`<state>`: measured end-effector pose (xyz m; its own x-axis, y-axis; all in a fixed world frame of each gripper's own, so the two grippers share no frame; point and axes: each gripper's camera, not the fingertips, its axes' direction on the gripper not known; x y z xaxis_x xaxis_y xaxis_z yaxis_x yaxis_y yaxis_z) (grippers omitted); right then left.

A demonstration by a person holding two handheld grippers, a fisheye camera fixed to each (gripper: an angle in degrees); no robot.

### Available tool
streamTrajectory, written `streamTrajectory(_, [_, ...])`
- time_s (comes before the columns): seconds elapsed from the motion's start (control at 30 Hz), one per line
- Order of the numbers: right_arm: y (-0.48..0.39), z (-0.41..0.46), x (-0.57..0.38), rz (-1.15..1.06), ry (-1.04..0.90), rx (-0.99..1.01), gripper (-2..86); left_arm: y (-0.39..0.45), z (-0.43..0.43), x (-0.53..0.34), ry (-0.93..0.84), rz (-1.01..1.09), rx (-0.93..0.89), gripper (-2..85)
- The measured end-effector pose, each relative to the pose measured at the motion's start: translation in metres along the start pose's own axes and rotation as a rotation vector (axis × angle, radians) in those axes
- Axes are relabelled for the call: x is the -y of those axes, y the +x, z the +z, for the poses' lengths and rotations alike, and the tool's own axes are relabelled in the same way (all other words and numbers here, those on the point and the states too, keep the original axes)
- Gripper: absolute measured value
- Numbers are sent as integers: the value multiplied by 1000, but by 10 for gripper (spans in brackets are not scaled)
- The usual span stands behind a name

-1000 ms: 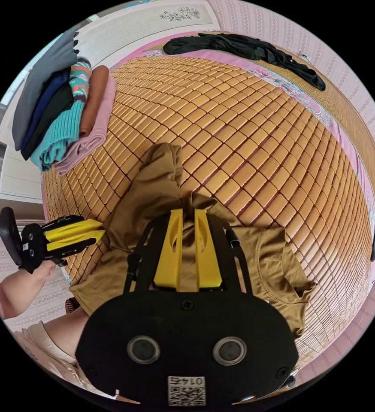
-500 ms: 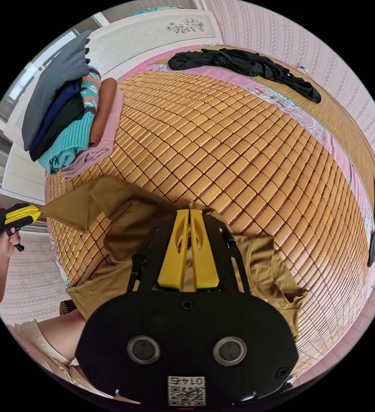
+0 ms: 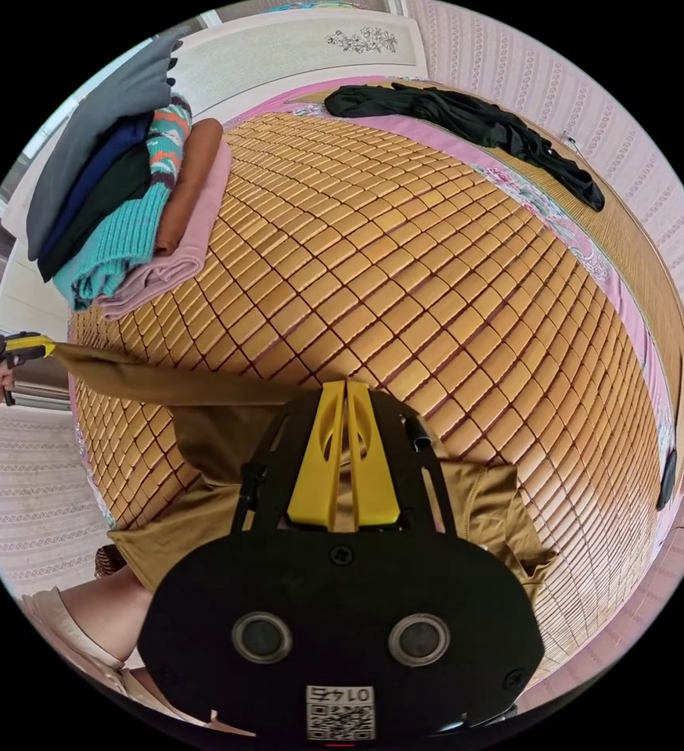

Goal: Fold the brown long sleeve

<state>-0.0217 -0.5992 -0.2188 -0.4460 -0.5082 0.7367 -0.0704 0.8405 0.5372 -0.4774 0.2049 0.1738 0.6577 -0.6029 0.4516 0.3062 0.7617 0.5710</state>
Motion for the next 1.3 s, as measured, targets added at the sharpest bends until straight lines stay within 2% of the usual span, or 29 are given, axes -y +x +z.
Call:
streamTrajectory(0.1, [-5, 7, 0, -5, 2, -15, 6, -8, 1, -5, 105, -70, -58, 10])
streamTrajectory(0.23, [-20, 3, -11, -37, 57, -39, 55, 6, 8, -32, 111, -66, 56, 46])
streamTrajectory(0.37, [-36, 22, -10, -87, 20, -15, 91, -4, 36, -46, 88, -132, -64, 58])
streamTrajectory(0.47, [-48, 34, -6, -109, 10, -61, 76, -7, 56, -28, 86, -137, -16, 79])
streamTrajectory(0.53, [-54, 36, -4, -129, 11, -80, 30, -15, 69, -16, 87, -163, -4, 78])
streamTrajectory(0.67, [-58, 41, -5, -125, 13, -94, 11, -30, 79, -31, 143, -224, -45, 30])
streamTrajectory(0.73, [-58, 39, -6, -121, 35, -94, 7, -37, 81, -40, 79, -225, -140, 1])
streamTrajectory(0.9, [-55, 36, -7, -134, 54, -78, 4, -51, 33, -83, 116, -180, -286, -9])
streamTrajectory(0.97, [-54, 37, -6, -140, 56, -61, 4, -71, 9, -96, 106, -188, -439, -9])
streamTrajectory(1.03, [-57, 37, -3, -155, 59, -50, 4, -88, -5, -96, 117, -199, -491, -9])
streamTrajectory(1.17, [-63, 44, 4, -183, 44, -40, 4, -145, 3, -77, 122, -356, -536, -6])
streamTrajectory(1.3, [-69, 63, 15, -170, -13, -91, 3, -176, 37, -59, 184, -512, -475, 23])
